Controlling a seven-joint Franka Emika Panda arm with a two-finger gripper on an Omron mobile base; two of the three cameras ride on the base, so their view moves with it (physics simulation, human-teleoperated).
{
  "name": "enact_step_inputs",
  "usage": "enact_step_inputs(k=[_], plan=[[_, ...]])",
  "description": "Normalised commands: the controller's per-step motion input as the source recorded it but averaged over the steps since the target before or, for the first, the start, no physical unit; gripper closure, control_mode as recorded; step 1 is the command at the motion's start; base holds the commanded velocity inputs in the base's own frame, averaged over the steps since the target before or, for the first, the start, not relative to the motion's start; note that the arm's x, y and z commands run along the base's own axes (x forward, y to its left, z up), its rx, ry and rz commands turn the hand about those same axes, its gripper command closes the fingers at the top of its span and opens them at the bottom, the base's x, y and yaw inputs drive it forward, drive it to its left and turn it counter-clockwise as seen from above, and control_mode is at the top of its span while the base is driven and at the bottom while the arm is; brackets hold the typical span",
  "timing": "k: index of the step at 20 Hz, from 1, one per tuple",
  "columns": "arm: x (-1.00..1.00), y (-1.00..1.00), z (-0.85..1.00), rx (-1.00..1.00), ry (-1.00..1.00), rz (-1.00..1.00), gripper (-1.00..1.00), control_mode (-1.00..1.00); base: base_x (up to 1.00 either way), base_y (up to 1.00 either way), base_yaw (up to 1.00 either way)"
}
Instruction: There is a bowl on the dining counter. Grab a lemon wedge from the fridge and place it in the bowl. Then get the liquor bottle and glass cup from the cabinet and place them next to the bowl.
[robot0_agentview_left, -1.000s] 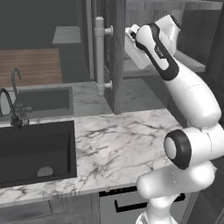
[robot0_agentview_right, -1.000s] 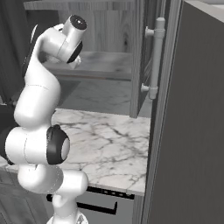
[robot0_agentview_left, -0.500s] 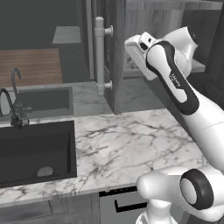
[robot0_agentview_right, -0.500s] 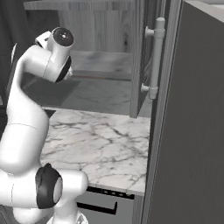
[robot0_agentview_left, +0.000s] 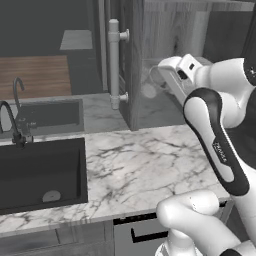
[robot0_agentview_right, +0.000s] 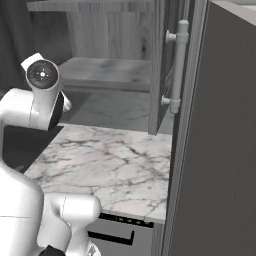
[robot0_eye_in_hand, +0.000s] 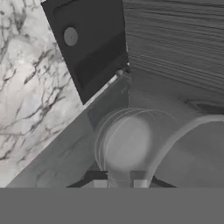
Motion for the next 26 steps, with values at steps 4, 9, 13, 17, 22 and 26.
enact_step_inputs(k=[4, 9, 13, 17, 22, 26], plan=[[-0.89, -0.38, 0.01, 0.0, 0.0, -0.21, 1.0, -1.0, 0.0, 0.0, 0.0], [-0.94, -0.41, 0.06, 0.0, 0.0, -0.2, 1.0, -1.0, 0.0, 0.0, 0.0], [-0.96, -0.42, 0.16, 0.03, 0.0, -0.19, 1.0, -1.0, 0.0, 0.0, 0.0], [-0.86, -0.46, 0.2, 0.05, 0.0, -0.17, 1.0, -1.0, 0.0, 0.0, 0.0], [-0.8, -0.24, 0.05, 0.03, 0.0, -0.1, 1.0, -1.0, 0.0, 0.0, 0.0], [-0.17, 0.0, -0.02, 0.0, 0.02, 0.0, 1.0, -1.0, 0.0, 0.0, 0.0]])
